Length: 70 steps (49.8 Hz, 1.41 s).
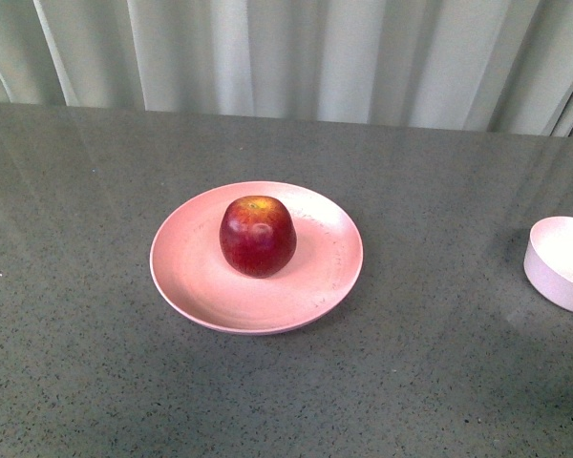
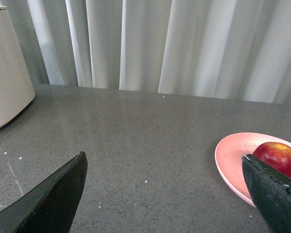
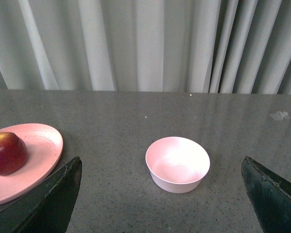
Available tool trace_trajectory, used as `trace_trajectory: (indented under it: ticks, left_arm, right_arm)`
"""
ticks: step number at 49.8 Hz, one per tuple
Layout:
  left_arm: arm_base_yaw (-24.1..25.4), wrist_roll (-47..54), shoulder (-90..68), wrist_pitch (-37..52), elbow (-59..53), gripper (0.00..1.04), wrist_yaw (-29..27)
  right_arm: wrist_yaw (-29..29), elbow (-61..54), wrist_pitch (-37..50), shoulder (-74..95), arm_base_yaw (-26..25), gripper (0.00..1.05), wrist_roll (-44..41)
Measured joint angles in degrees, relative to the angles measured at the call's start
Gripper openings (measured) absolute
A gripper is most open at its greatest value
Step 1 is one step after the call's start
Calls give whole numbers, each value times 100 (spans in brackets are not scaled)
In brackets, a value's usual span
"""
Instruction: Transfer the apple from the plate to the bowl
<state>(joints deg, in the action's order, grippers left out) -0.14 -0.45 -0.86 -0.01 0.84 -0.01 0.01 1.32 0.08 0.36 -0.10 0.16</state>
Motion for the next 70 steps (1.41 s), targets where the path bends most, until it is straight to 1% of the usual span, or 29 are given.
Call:
trace_trajectory:
  ticks: [45,46,47,48,49,50,51,52,54,55,58,60,66,70]
  left_arm:
    - [0,2,0,0,0,96,2]
    - [0,0,0,0,0,96,0]
    - [0,0,0,0,0,96,2]
    - [0,0,0,0,0,96,-2]
    - [0,0,0,0,0,96,-2]
    - [0,0,0,0,0,96,0]
    - [0,2,0,0,0,96,7]
    - [0,2,0,0,0,96,4]
    - [0,0,0,0,0,96,2]
    - [0,2,0,0,0,96,2]
    - [0,2,0,0,0,96,2]
    - [0,0,0,0,0,96,2]
    - [0,0,0,0,0,96,2]
    - [0,2,0,0,0,96,2]
  right_arm:
    - [0,0,0,0,0,96,0]
    - [-7,0,-2,2,-2,96,0]
    - [-188,50,-155,94,-48,96,-70]
    - [-452,190,-511,247,-155,96,-149]
    - [-894,352,-920,498,-306,96,-286]
    - [-1351,621,-1423,1001,-562,96,-437]
    - [-1635,787,-1631,1370,-741,96,-579]
    - [-1945,975,-1676,1893,-990,96,-737]
    - [-2179,1193,-1478,2522,-1296,96,-890]
    - [-2269,1368,-1226,2979,-1504,96,-964]
    - [-2326,1788,-557,4011,-1836,96,-1121]
    - [-2319,2068,-151,4723,-1969,96,-1156]
    - [-2052,2824,708,6800,-2028,96,-1307]
    - [-1987,3213,973,7812,-2020,96,-1233]
